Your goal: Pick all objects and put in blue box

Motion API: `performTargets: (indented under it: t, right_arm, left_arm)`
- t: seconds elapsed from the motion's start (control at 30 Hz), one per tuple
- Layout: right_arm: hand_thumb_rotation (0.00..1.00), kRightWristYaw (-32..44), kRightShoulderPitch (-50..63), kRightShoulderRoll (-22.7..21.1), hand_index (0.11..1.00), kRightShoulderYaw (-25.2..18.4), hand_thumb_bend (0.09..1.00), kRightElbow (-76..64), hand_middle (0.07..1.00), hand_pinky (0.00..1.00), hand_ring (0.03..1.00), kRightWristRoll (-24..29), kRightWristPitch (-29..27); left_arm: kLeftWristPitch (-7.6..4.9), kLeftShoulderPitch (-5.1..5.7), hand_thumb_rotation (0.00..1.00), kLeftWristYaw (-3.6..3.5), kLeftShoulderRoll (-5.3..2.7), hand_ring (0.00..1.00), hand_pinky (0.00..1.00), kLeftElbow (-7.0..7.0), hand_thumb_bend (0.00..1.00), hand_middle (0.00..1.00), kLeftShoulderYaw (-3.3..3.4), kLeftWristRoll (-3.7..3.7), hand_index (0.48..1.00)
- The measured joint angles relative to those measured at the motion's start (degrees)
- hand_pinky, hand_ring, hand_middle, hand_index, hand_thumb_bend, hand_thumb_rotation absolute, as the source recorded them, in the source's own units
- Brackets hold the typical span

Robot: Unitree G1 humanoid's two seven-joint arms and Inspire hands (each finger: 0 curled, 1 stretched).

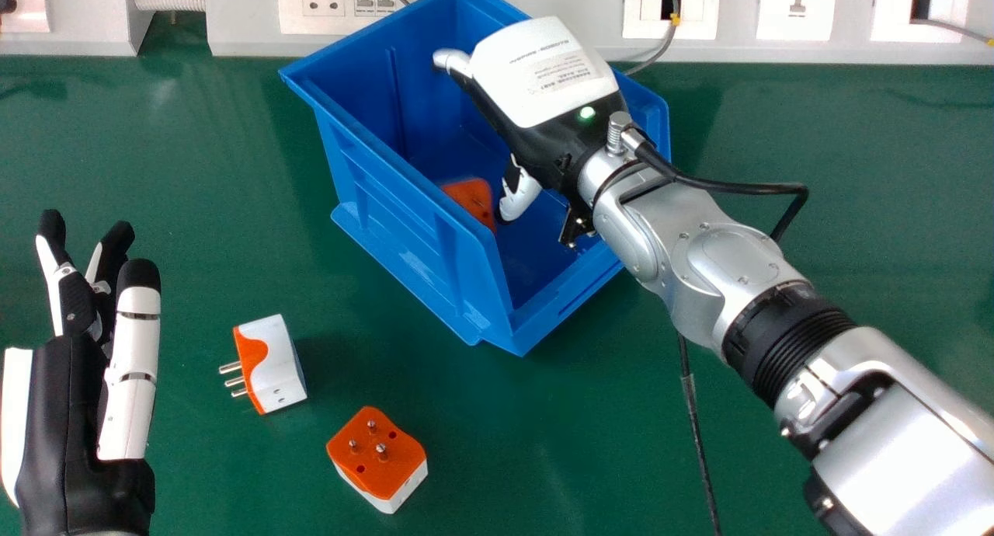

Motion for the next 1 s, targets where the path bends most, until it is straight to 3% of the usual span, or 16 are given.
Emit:
performTargets:
  t: [0.2, 0.27, 0.33, 0.4, 0.47, 0.53, 0.63, 0.7, 0.87, 1.0]
  right_arm:
    - [0.0, -0.5, 2.4, -0.9, 0.958, -0.6, 0.784, -5.6, 0.983, 0.79, 0.946, 0.2, 0.3]
    - [0.0, 0.1, 4.4, -2.3, 0.951, -1.1, 0.779, -10.5, 0.977, 0.79, 0.942, 0.2, 1.0]
    - [0.0, 0.4, 6.7, -4.2, 0.923, -1.6, 0.767, -16.1, 0.947, 0.76, 0.912, -0.1, 1.5]
    - [0.0, -0.1, 9.4, -6.4, 0.891, -2.3, 0.728, -22.0, 0.92, 0.73, 0.888, -1.3, 1.8]
    - [0.0, -1.5, 13.2, -8.7, 0.886, -3.6, 0.696, -29.0, 0.924, 0.74, 0.898, -2.2, 1.9]
    - [0.0, -2.5, 17.6, -10.8, 0.887, -5.3, 0.709, -35.6, 0.924, 0.74, 0.891, -2.4, 1.8]
    - [0.0, -2.7, 23.8, -13.7, 0.897, -7.9, 0.654, -43.6, 0.927, 0.73, 0.879, -3.0, 1.7]
    - [0.0, -2.7, 28.4, -15.6, 0.902, -9.9, 0.626, -49.1, 0.934, 0.75, 0.888, -3.3, 1.3]
    - [0.0, -3.9, 40.8, -18.8, 0.921, -17.3, 0.665, -58.8, 0.954, 0.8, 0.933, -1.3, -0.1]
    - [0.0, -3.9, 51.9, -20.1, 0.901, -23.2, 0.73, -65.0, 0.933, 0.75, 0.897, 0.5, -0.4]
  left_arm:
    - [0.52, -0.91, 0.85, 0.83, 0.13, 0.99, 0.98, 0.02, 0.38, 0.97, 0.02, 2.34, 0.973]
    - [0.53, -1.1, 0.84, 1.06, 0.13, 1.0, 1.0, 0.04, 0.38, 0.98, -0.04, 2.84, 0.975]
    - [0.51, -1.23, 0.84, 1.08, 0.14, 1.0, 1.0, 0.11, 0.38, 0.98, -0.05, 2.9, 0.982]
    - [0.5, -1.62, 0.84, 0.67, 0.16, 1.0, 1.0, 0.39, 0.36, 0.99, -0.1, 2.62, 0.992]
    - [0.48, -2.05, 0.82, 0.17, 0.18, 1.0, 1.0, 0.82, 0.39, 0.99, -0.1, 1.71, 0.998]
    - [0.46, -2.4, 0.81, -0.22, 0.23, 1.0, 1.0, 1.24, 0.37, 1.0, -0.09, 1.57, 1.0]
    - [0.49, -2.86, 0.8, -1.18, 0.27, 1.0, 1.0, 1.65, 0.33, 1.0, -0.02, 0.39, 1.0]
    - [0.5, -3.08, 0.8, -1.4, 0.38, 1.0, 1.0, 1.8, 0.32, 1.0, 0.13, -0.53, 1.0]
    - [0.42, -3.49, 0.8, -2.07, 0.56, 1.0, 1.0, 2.32, 0.36, 1.0, 0.11, -0.74, 1.0]
    - [0.4, -3.2, 0.8, -2.39, 0.56, 1.0, 1.0, 2.66, 0.37, 1.0, 0.11, -1.14, 1.0]
